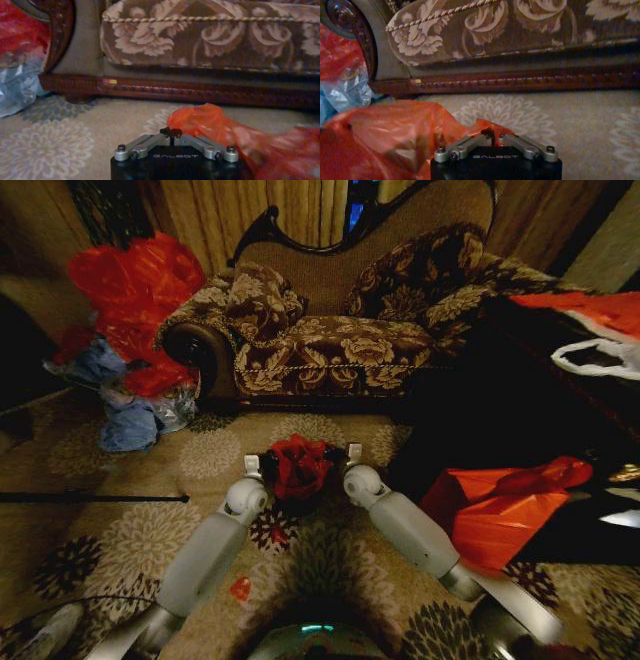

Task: Place a garbage bag over the trash bin.

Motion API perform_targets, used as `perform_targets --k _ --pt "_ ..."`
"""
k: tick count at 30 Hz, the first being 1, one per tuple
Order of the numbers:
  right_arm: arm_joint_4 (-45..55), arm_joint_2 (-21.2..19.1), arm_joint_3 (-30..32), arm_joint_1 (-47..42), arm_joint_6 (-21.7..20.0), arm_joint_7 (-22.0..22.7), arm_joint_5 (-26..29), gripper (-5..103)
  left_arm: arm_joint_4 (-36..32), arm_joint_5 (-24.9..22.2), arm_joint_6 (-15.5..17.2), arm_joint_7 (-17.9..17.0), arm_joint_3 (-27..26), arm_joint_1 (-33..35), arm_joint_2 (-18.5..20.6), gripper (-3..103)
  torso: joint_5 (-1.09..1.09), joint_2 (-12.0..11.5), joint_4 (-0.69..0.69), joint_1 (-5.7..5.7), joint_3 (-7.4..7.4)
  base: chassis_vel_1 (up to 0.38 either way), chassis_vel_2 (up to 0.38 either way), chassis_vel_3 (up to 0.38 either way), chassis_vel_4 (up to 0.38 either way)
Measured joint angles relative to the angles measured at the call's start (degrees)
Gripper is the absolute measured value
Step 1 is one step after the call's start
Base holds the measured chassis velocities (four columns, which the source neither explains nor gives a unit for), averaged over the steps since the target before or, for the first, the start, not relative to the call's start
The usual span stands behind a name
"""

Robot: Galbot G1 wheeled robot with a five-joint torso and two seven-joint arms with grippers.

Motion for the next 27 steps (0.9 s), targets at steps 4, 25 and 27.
perform_targets --k 4,25,27 --pt "-4.09 0.41 0.25 0.69 1.04 -4.15 -3.61 0 3.04 -1.72 -0.09 -0.17 -0.47 -1.76 0.21 0 0.00 0.00 0.00 0.00 0.00 0.000 0.000 0.000 0.000" --pt "-26.49 5.79 -1.71 5.45 9.00 -24.77 -24.39 0 22.79 -7.11 -0.30 3.10 0.59 -7.71 -4.05 0 0.03 0.00 0.01 0.00 0.00 0.000 0.000 0.000 0.000" --pt "-26.96 5.84 -1.62 5.49 9.24 -25.07 -25.01 0 22.72 -7.53 -0.05 3.09 0.52 -7.46 -3.98 0 0.02 0.00 0.02 0.00 0.00 0.000 0.000 0.000 0.000"
